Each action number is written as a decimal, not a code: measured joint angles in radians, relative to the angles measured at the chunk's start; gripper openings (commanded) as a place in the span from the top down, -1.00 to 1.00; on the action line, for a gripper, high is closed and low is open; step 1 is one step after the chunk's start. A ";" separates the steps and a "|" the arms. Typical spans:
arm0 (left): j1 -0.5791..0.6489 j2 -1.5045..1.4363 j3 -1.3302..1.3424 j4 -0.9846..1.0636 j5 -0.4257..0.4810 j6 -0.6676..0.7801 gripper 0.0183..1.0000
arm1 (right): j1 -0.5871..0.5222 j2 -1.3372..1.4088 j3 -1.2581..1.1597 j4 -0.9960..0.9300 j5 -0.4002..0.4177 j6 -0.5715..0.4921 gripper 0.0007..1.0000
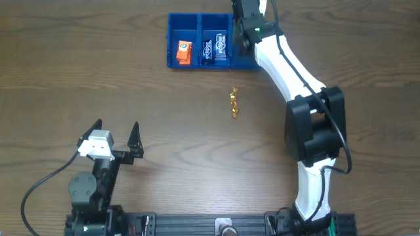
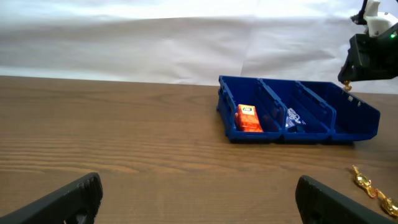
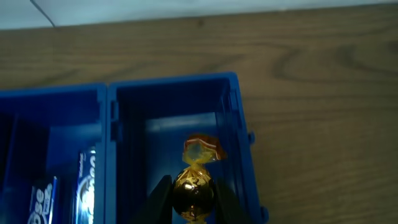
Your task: Sort Candies Into Trays
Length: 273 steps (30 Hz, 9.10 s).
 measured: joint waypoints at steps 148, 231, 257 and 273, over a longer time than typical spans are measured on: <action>0.000 0.000 0.001 -0.002 0.000 0.000 -1.00 | 0.141 -0.364 -0.251 -0.062 0.107 0.121 0.64; 0.000 0.000 0.001 -0.003 0.000 0.000 -0.99 | 0.182 -0.100 -0.291 -0.306 -0.222 0.243 -0.74; 0.000 0.000 0.001 -0.003 0.000 0.000 -1.00 | 0.151 -0.082 -0.292 -0.344 -0.225 0.319 -0.24; 0.000 0.000 0.001 -0.003 0.000 0.000 -1.00 | 0.149 -0.040 -0.292 -0.319 -0.236 0.337 0.08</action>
